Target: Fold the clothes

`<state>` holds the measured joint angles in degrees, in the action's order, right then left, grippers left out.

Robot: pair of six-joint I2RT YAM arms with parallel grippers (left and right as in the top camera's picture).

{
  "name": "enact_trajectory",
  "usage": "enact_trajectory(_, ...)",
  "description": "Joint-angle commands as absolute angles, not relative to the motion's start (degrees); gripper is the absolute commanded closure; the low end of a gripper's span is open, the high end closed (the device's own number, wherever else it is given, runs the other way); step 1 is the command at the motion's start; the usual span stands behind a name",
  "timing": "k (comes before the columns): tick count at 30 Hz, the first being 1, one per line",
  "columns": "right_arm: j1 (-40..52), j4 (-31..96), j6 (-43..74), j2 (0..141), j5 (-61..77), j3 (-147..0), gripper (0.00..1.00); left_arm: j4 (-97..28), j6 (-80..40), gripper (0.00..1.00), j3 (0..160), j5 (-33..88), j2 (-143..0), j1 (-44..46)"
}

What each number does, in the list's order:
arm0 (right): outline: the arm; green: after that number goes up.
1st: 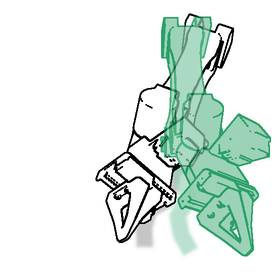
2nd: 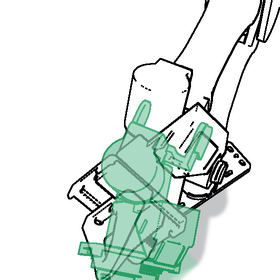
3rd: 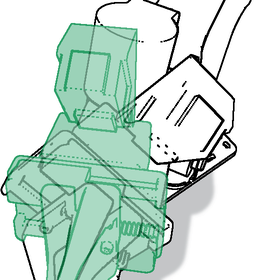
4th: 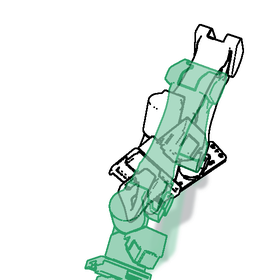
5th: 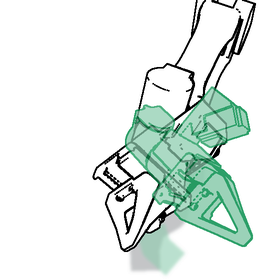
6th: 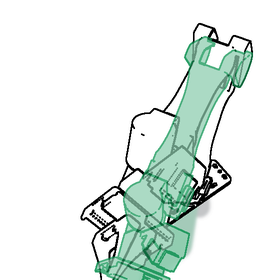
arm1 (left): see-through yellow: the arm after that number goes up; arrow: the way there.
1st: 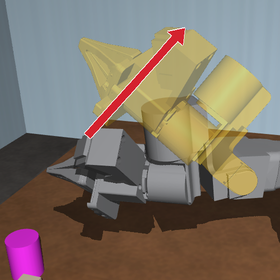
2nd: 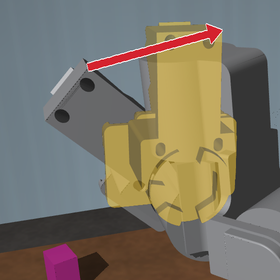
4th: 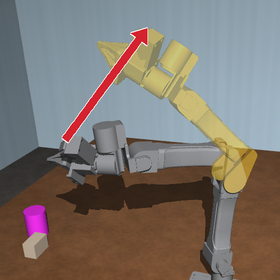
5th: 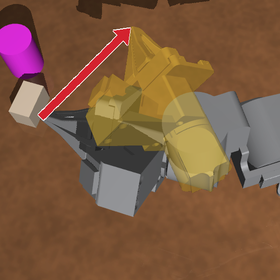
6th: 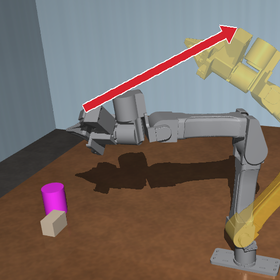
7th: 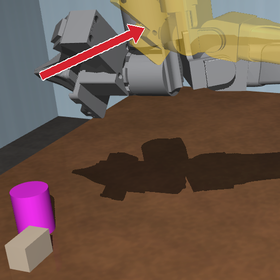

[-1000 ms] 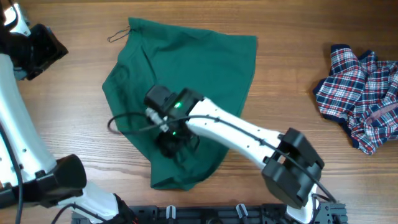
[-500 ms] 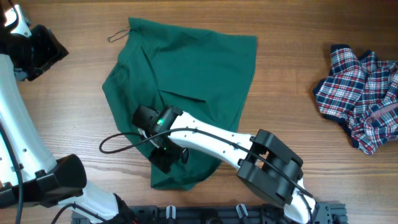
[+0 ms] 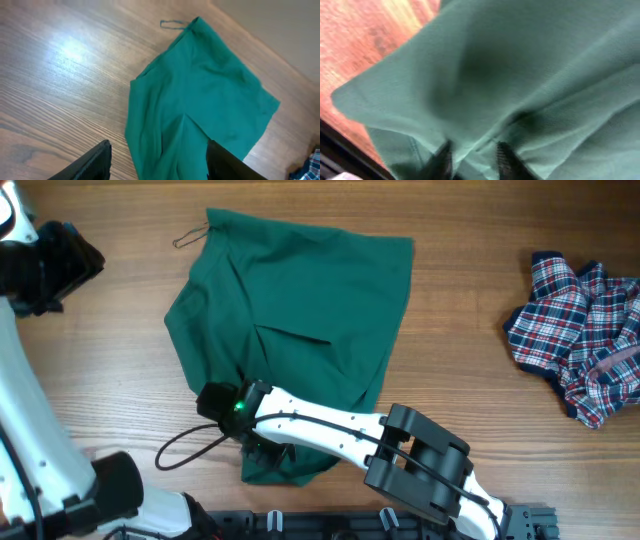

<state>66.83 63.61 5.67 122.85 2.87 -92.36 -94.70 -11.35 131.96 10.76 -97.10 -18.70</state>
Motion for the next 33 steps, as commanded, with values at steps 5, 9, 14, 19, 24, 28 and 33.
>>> enact_trajectory(5,66.9,64.1,5.9,119.9,1.4,-92.8,0.77,-92.2,-10.7,0.44,132.4,11.8,-94.4,-19.1)
enact_trajectory(9,67.0,58.8,4.5,119.8,5.6,-93.1,0.39,-87.7,-10.7,0.32,132.4,11.7,-87.5,-19.4)
enact_trajectory(14,67.0,55.3,9.5,119.8,5.8,-93.1,0.30,-87.5,-10.7,0.26,132.4,11.7,-81.7,-19.4)
enact_trajectory(19,67.0,55.4,11.1,120.6,5.6,-93.1,0.57,-87.4,-10.7,0.24,132.4,11.8,-81.9,-19.4)
enact_trajectory(24,67.0,55.3,12.5,120.6,4.7,-93.1,0.92,-87.7,-10.7,0.24,132.4,12.4,-81.8,-19.4)
enact_trajectory(28,67.0,60.2,12.3,120.5,0.4,-96.1,0.96,-87.6,-10.7,0.24,132.4,12.6,-81.9,-19.4)
enact_trajectory(33,69.6,66.7,-2.2,120.5,6.4,-96.1,0.29,-87.7,-10.9,0.23,132.4,12.7,-81.9,-19.4)
